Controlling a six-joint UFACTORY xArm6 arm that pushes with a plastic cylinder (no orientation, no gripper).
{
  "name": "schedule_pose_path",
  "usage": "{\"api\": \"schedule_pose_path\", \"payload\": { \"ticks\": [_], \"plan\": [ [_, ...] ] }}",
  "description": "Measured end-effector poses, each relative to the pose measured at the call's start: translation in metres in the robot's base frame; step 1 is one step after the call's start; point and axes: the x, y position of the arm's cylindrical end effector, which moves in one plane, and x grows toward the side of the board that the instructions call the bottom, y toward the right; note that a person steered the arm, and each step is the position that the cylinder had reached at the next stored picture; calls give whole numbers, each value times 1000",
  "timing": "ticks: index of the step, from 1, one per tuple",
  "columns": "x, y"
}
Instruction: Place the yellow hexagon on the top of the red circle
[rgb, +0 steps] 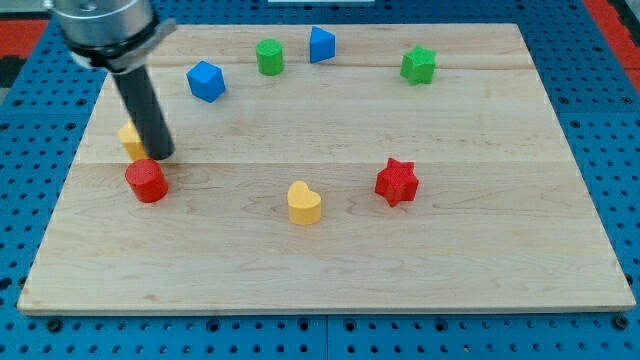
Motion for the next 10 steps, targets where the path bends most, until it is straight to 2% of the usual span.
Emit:
{"api": "schedule_pose_path", "payload": {
  "ticks": [2, 4, 5, 6, 7, 8, 9, 10],
  "plan": [
    [47, -17],
    [64, -39],
    [99, -24],
    [108, -18],
    [108, -18],
    [87, -24],
    [40, -43],
    [15, -62]
  ]
}}
